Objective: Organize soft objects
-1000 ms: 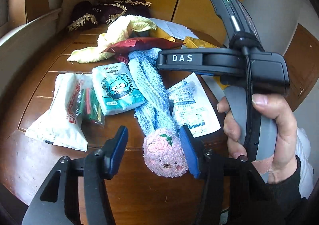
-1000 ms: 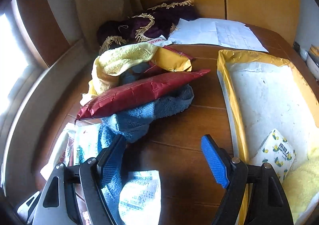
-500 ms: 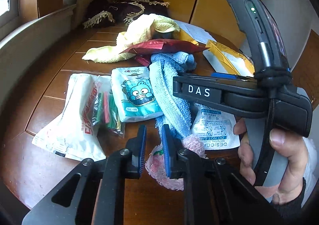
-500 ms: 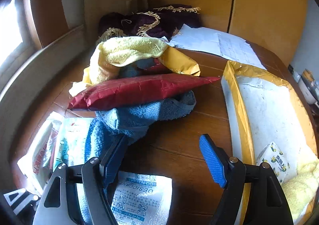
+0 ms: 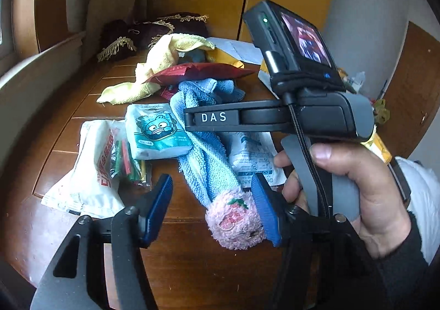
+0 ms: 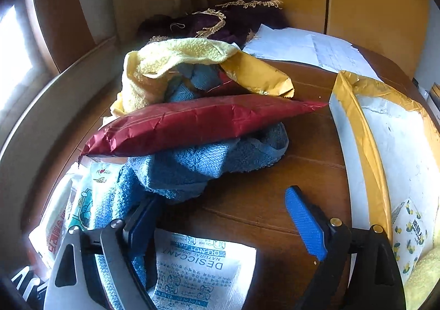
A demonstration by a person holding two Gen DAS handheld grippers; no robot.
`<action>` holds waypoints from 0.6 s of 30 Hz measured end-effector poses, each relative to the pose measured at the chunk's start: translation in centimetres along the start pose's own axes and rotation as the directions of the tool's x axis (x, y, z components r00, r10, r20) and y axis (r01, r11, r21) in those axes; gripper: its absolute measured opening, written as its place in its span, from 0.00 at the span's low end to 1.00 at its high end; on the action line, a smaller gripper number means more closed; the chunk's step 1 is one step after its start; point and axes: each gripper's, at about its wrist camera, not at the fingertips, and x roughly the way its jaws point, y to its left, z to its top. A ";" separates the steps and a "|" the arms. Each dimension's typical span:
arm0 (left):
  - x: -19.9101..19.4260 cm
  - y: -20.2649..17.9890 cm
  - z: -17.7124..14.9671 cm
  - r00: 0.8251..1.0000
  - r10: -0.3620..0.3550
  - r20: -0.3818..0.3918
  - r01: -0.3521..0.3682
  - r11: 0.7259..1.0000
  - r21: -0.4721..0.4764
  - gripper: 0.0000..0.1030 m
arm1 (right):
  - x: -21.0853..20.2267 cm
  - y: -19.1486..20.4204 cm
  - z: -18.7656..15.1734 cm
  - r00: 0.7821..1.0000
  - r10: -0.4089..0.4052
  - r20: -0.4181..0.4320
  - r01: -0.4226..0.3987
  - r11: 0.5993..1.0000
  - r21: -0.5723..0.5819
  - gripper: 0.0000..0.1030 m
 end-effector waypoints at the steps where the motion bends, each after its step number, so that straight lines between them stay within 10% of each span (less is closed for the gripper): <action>1: 0.1 0.0 0.0 1.000 0.007 -0.002 -0.007 1.000 0.000 0.56 | 0.1 0.1 0.0 1.000 -0.015 -0.008 0.015 1.000 -0.012 0.96; 8: 0.7 0.4 0.4 0.996 0.084 0.006 -0.084 0.996 -0.007 0.25 | 0.2 0.5 -0.3 0.999 -0.046 -0.018 0.044 0.997 -0.067 1.00; 18: 2.3 2.9 1.0 0.999 0.037 -0.040 -0.042 0.990 -0.138 0.24 | 0.2 0.4 -0.4 0.999 -0.044 -0.018 0.043 0.997 -0.070 1.00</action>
